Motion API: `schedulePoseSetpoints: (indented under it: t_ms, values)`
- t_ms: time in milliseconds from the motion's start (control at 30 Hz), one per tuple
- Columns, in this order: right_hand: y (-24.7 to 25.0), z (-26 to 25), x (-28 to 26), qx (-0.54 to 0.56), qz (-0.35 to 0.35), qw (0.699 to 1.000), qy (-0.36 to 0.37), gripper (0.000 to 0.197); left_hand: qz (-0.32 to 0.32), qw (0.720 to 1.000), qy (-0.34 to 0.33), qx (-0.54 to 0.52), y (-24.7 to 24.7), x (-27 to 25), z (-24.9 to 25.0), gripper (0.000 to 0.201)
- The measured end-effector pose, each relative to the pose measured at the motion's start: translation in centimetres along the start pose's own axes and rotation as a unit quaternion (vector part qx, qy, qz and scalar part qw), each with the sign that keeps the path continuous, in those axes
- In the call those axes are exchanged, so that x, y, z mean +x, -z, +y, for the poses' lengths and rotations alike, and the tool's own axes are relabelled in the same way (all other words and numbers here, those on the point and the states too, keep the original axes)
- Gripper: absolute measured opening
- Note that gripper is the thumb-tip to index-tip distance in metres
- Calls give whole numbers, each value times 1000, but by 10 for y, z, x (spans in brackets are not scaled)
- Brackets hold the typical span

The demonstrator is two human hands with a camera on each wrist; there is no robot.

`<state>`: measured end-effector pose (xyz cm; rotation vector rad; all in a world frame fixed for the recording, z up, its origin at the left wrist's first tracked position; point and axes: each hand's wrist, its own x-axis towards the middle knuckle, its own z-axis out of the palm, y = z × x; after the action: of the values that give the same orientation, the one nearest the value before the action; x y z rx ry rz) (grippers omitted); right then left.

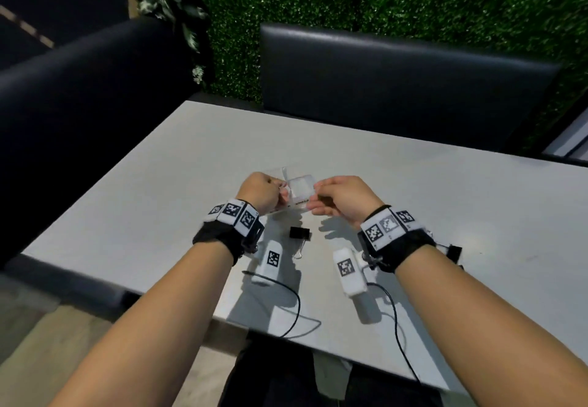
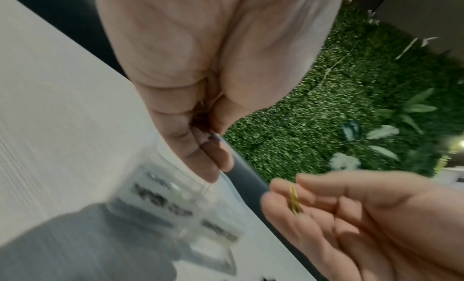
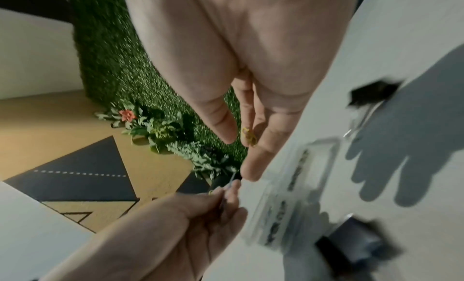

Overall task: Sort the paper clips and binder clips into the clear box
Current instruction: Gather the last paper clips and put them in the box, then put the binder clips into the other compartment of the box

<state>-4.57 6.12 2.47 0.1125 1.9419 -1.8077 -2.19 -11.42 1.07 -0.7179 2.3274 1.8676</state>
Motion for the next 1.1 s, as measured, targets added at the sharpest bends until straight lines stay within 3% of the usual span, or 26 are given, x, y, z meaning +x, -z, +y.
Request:
schedulePoseSetpoints:
  t_ms: [67,133,200,400,467,533,600,667,733,800,866,933,1000,1100]
  values:
    - [-27,-13,17,2,-32,999,-15,12,8,1000,10,27,15,13,1,33]
    - [-47,-21,31,-12,-39,999,-30,17,31,997,22,60,22,20,3,61]
    - [-57,-29,37,-17,-44,998,-38,18,53,997,11,53,24,21,8,71]
    - [-25,-38,30,-38,-47,998,-4,37,72,997,-11,40,23,18,8,62]
    - [0,-31,25,-74,0,997,23,26,50,995,-31,76,14,-4,8,45]
    - [31,-17,21,-131,70,988,47,13,-15,980,-51,192,1,-29,4,31]
    - [57,-2,24,-248,149,955,67,15,-75,937,-53,338,-14,-43,-8,34]
    - [72,9,26,-350,179,917,68,16,-89,903,-46,418,-30,-47,-21,53]
    - [75,18,30,-412,136,899,62,29,-82,884,-49,458,-42,-41,-30,75]
    - [68,24,35,-503,64,860,54,53,-87,864,-55,493,-50,-36,-35,86]
    - [59,29,42,-594,13,802,52,65,-79,852,-67,514,-56,-33,-37,77]
    - [55,32,47,-642,-6,764,68,58,-61,849,-95,517,-59,-31,-38,52]
    - [55,33,47,-638,7,765,88,44,-49,845,-121,518,-61,-31,-39,34]
    - [59,35,38,-624,27,775,99,27,-64,850,-148,501,-61,-39,-37,29]
